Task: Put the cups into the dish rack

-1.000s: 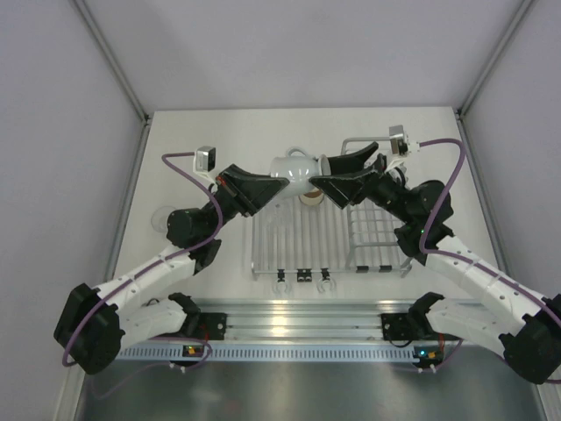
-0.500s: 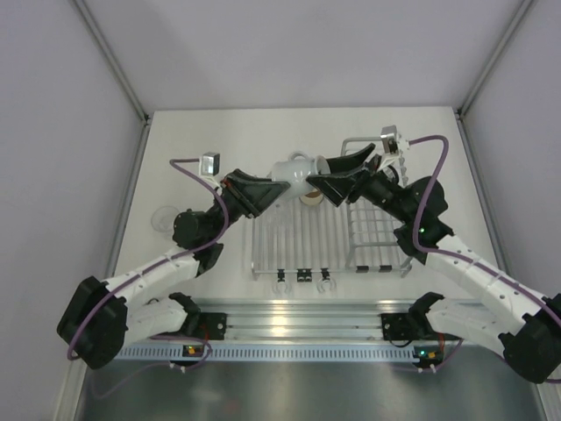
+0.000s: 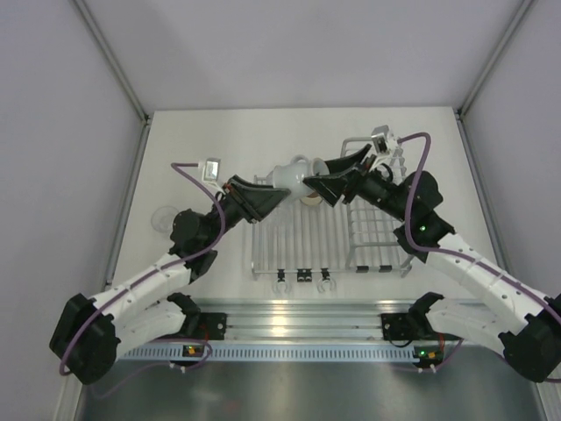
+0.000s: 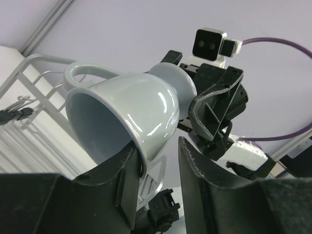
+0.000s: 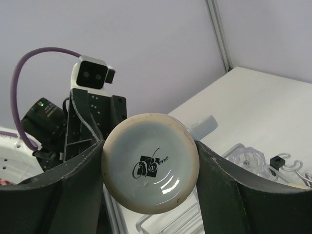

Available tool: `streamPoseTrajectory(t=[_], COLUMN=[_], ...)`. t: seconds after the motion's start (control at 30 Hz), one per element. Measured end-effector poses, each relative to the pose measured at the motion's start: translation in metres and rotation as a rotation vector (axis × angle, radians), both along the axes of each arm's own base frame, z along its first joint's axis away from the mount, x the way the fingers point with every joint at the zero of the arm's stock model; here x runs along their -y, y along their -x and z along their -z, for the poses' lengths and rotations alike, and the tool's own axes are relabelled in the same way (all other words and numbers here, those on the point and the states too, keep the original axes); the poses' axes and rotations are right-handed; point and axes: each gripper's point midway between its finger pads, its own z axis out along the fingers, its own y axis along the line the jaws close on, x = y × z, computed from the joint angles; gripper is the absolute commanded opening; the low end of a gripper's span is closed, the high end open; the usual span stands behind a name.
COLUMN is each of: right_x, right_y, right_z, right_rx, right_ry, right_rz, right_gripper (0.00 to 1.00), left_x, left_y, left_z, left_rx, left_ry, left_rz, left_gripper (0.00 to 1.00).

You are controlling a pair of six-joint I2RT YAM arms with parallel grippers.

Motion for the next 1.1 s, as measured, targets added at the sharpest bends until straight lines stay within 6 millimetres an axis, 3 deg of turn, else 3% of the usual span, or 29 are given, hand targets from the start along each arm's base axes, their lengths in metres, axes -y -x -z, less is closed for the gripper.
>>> streamPoseTrajectory(t=[0.23,0.4,0.57,0.77,0.93,1.1], right_x=[0.002,0.01,0.024,0.032,0.019,0.002], right_y=[-0.005,-0.02,-0.041,-0.056,-0.055,-0.05], right_z=[0.002,0.01,0.035,0.058,0.088,0.116], right_rx=[-0.004,-0.009,-0.055,-0.094,-0.131,-0.16], right_ry=[0.061,0.129,0.257,0.407,0.551,0.683], right_rz=[0.033,0.12,0.236,0.33,0.342,0.333], right_gripper=[0.0,0.0,0.0,0.0,0.0,0.0], left_x=[-0.009,-0.015,-0.028,-0.056,-0.084,-0.102], left_y=[0.001,0.0,-0.008,-0.029,-0.042,-0.049], left_z=[0.012,0.025,0.035,0.026,0.009,0.011], left_rx=[0.01,0.012,0.004,0.005,0.031,0.037], left_ry=[-0.105,-0.184,-0.316,-0.511,-0.654,-0.78], left_rz=[-0.074,-0.121,-0.224,-0.42,-0.571,-0.651], left_gripper=[0.41,0.52,0.53,0.55,0.57,0.58])
